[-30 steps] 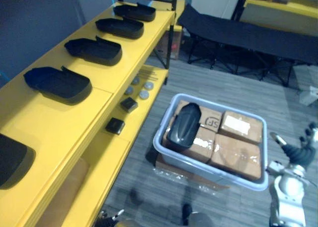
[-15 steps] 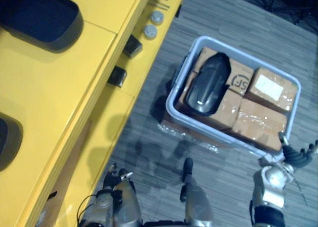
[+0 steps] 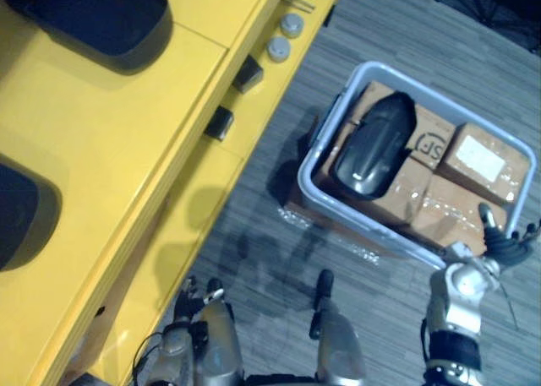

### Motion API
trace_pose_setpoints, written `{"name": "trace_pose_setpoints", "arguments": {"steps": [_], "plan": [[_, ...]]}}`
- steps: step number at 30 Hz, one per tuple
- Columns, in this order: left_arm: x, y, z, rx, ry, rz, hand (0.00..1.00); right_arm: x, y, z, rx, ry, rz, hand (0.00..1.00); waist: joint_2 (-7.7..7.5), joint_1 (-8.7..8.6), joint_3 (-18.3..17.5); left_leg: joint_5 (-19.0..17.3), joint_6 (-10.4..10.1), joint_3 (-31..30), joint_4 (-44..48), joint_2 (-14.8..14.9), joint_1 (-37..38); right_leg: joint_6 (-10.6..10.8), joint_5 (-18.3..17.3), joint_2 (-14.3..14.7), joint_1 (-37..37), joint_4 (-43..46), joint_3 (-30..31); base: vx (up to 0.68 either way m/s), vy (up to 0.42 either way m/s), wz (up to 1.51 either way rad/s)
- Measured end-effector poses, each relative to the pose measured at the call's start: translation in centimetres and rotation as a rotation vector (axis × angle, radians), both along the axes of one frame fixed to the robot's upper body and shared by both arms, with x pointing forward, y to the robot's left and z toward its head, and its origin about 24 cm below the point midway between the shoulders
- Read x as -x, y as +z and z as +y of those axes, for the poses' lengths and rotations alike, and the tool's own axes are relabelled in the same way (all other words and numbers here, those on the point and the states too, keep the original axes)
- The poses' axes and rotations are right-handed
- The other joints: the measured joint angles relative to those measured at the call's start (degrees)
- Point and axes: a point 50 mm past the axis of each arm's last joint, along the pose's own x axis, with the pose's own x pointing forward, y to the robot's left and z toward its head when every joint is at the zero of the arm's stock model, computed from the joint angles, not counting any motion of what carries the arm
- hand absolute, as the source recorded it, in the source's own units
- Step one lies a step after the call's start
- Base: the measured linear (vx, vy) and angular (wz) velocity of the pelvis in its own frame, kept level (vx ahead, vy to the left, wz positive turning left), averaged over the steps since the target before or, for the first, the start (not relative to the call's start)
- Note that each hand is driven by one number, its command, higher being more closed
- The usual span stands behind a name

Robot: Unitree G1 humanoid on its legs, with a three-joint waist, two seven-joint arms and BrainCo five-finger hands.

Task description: Walk over and take plastic housings, then place them on the shelf

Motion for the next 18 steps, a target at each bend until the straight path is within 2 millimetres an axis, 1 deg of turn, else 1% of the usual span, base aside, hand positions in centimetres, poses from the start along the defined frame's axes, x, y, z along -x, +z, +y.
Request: {"name": "trace_pose_setpoints", "arguments": {"steps": [3,4,6,7,10,12,15,16,17,18], "plan": [[0.5,-0.4,0.4,0.052,0.084,0.02,0.0,-1.3,1.7,-0.8,0.011,-0.004,-0.039,0.0,0.21,0.06,0.0,0.0,0.0,0.0,-0.2,-0.1,-0.1,0.3,0.3,0.0,0.0,-0.9,-0.1,-0.02,-0.02,-0.06],[0.6,-0.5,0.4,0.06,0.095,0.024,0.0,-1.5,2.0,-1.0,0.012,-0.009,-0.044,0.0,0.31,0.02,0.1,0.0,0.0,0.0,-0.2,-0.1,-0.1,0.3,0.3,0.0,0.0,-1.0,-0.1,0.0,-0.006,-0.03],[0.9,-0.7,0.6,0.08,0.121,0.045,0.0,-2.0,2.3,-2.2,-0.01,-0.035,-0.037,0.0,1.0,-0.02,0.4,0.0,0.0,0.0,-0.2,-0.1,-0.2,0.4,0.5,0.0,0.0,-1.1,-0.1,0.0,0.0,0.0],[1.0,-0.8,0.6,0.081,0.123,0.05,0.0,-2.1,2.4,-2.6,-0.016,-0.04,-0.033,0.0,1.22,-0.05,0.5,0.0,0.0,0.0,-0.2,-0.2,-0.2,0.4,0.6,0.0,0.0,-1.2,0.0,0.0,0.0,0.0],[1.8,-1.5,0.7,0.085,0.131,0.094,0.0,-2.9,2.9,-3.7,-0.043,-0.041,-0.023,0.0,2.69,-0.24,0.6,0.0,0.0,0.0,-0.4,-0.3,-0.1,0.6,1.0,0.0,-0.1,-1.6,0.1,0.01,0.004,-0.05],[2.6,-2.0,0.6,0.093,0.139,0.125,0.0,-3.9,3.9,-4.5,-0.042,-0.007,-0.009,0.0,3.95,-0.42,0.6,0.1,0.2,0.1,-0.7,-0.4,-0.1,0.4,1.6,-0.1,-0.5,-2.0,0.2,-0.01,0.002,-0.1],[3.6,-2.5,0.1,0.138,0.17,0.145,0.0,-4.8,5.4,-5.3,-0.021,0.036,-0.021,0.0,5.2,-0.72,1.0,0.3,0.4,0.0,-1.2,-1.0,-0.1,0.5,2.4,-0.4,-0.7,-3.0,0.2,-0.01,0.0,-0.08],[3.6,-2.6,0.0,0.139,0.167,0.148,0.0,-4.9,5.6,-5.5,-0.015,0.045,-0.021,0.0,5.45,-0.69,1.0,0.4,0.5,0.0,-1.3,-1.2,-0.1,0.6,2.5,-0.5,-0.7,-3.2,0.2,0.0,0.0,0.0],[3.7,-2.6,-0.3,0.141,0.154,0.154,0.0,-5.1,6.0,-5.7,0.01,0.065,-0.016,0.0,6.16,-0.72,1.1,0.4,0.6,-0.2,-1.4,-1.4,-0.1,0.5,2.7,-0.6,-0.7,-3.3,0.2,0.0,0.0,0.0],[3.7,-2.7,-0.3,0.141,0.152,0.157,0.0,-5.2,6.2,-5.7,0.021,0.077,-0.011,0.0,6.39,-0.76,1.0,0.5,0.7,-0.2,-1.6,-1.5,-0.1,0.5,2.8,-0.8,-0.7,-3.3,0.2,0.0,0.0,0.0]]}}
